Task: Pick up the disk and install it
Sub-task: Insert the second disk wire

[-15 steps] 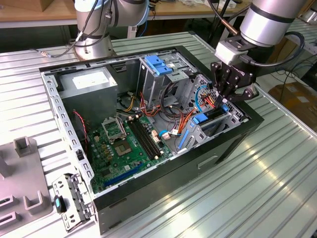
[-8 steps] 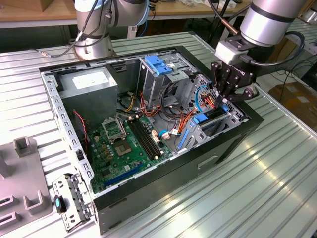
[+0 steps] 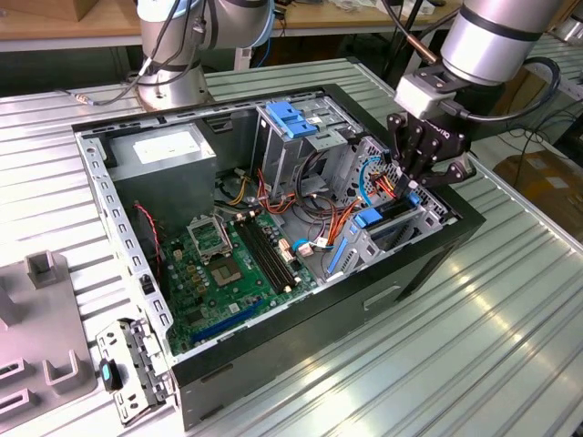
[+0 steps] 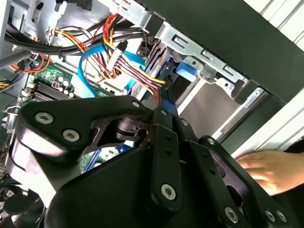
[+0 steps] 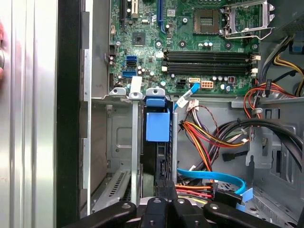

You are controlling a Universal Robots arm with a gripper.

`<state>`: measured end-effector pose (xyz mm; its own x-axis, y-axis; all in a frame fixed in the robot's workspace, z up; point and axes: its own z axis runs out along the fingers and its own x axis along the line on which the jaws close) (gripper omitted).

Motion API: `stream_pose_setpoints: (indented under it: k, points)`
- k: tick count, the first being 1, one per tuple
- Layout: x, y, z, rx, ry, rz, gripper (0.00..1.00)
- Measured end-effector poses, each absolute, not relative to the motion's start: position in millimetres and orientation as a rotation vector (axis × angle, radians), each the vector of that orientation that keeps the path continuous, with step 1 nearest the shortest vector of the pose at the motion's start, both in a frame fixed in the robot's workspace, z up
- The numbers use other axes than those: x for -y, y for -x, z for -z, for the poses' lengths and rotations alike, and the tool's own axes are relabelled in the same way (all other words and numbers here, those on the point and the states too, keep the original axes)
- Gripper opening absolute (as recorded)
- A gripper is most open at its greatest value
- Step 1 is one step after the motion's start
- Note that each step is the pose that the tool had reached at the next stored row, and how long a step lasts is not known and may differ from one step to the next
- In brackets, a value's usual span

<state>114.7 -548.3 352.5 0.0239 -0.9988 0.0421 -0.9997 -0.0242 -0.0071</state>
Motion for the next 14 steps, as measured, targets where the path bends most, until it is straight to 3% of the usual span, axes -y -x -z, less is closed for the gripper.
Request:
stream_pose_setpoints:
  k: [14]
  points:
    - [548.6, -107.4, -352.4, 2.177, -2.23, -0.055, 0.11]
